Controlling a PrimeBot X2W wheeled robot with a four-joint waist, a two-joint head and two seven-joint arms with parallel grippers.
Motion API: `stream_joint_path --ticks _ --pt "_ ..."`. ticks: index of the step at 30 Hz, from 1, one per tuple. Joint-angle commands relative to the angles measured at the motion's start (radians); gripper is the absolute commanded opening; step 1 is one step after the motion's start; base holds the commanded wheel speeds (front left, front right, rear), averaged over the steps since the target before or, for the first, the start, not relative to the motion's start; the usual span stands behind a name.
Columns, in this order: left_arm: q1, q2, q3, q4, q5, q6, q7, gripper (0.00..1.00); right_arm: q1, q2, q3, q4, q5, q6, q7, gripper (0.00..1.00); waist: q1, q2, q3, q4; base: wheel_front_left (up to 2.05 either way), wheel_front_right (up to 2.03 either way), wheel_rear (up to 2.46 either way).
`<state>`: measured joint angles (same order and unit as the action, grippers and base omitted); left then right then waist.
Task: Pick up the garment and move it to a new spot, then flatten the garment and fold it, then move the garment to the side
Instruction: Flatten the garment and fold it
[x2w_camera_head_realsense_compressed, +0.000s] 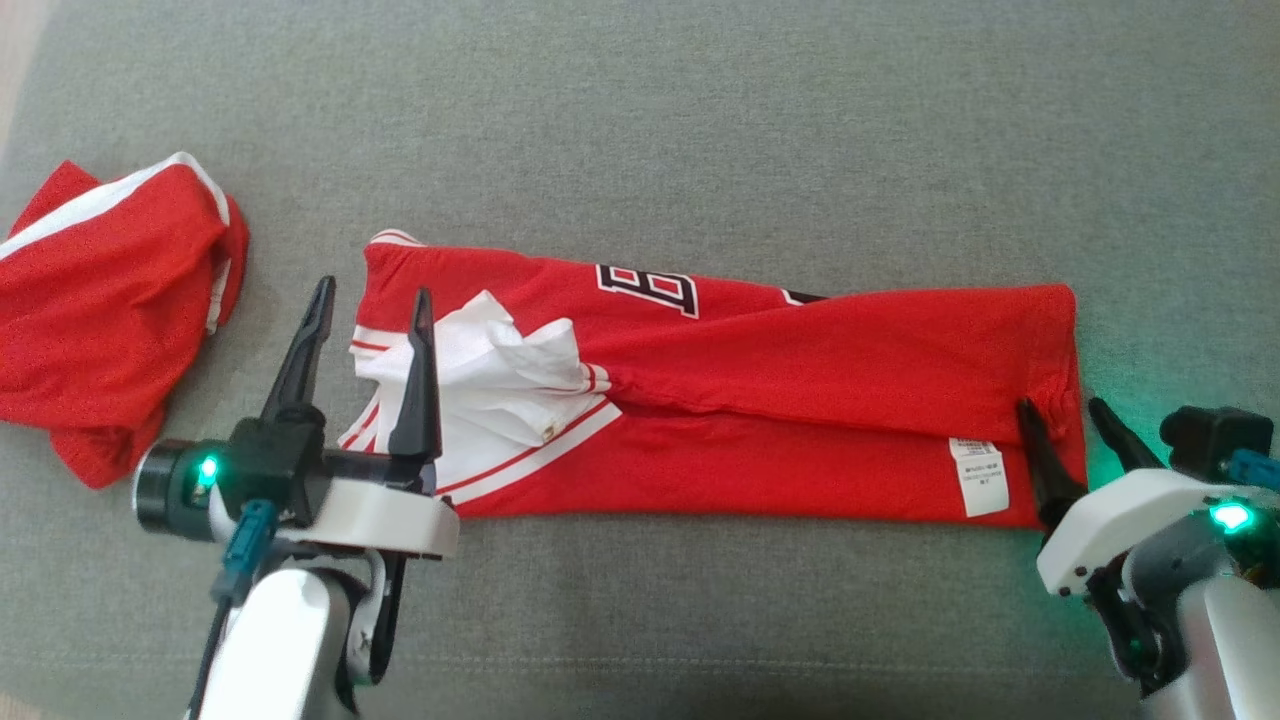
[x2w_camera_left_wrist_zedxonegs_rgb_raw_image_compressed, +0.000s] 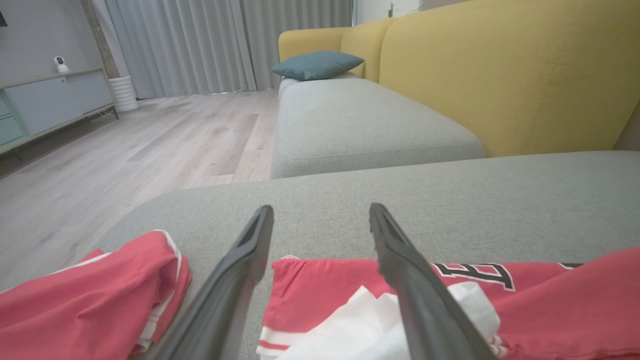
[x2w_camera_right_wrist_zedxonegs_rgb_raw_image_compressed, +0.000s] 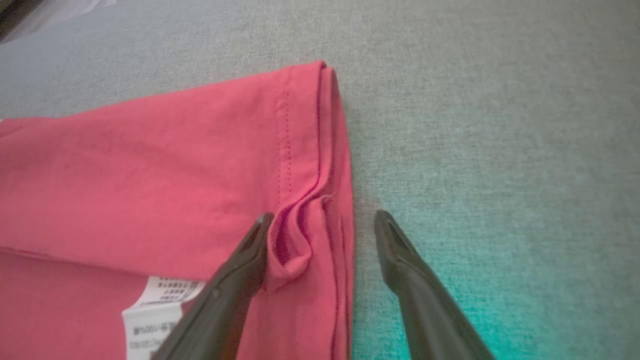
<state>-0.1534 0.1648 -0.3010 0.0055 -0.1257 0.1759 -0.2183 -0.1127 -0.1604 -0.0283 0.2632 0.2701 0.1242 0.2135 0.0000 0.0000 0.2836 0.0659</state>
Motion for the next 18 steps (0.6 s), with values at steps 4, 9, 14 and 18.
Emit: stream_joint_path --ticks 4,9,14,18 --pt "-0.044 0.008 0.03 -0.018 0.006 -0.001 -0.017 1.0 -0.006 -0.005 0.057 0.009 0.035 0.007 0.075 1.0 0.0 0.0 0.007 0.004 0.0 0.0 0.0" --pt "-0.044 0.009 0.032 -0.009 0.0 0.002 -0.023 1.0 0.004 -0.006 0.088 -0.008 0.093 0.007 0.126 0.0 0.0 0.0 0.003 -0.002 0.0 0.0 0.0" --pt "-0.038 0.012 0.036 -0.003 -0.003 0.006 -0.027 1.0 0.015 -0.019 0.06 -0.06 0.112 0.007 0.103 0.0 0.0 0.0 -0.012 -0.011 0.0 0.0 0.0" --pt "-0.029 0.017 0.034 -0.001 -0.004 0.008 -0.028 1.0 0.032 -0.049 -0.024 -0.1 0.116 0.007 0.086 0.0 0.0 0.0 -0.031 -0.022 0.0 0.0 0.0"
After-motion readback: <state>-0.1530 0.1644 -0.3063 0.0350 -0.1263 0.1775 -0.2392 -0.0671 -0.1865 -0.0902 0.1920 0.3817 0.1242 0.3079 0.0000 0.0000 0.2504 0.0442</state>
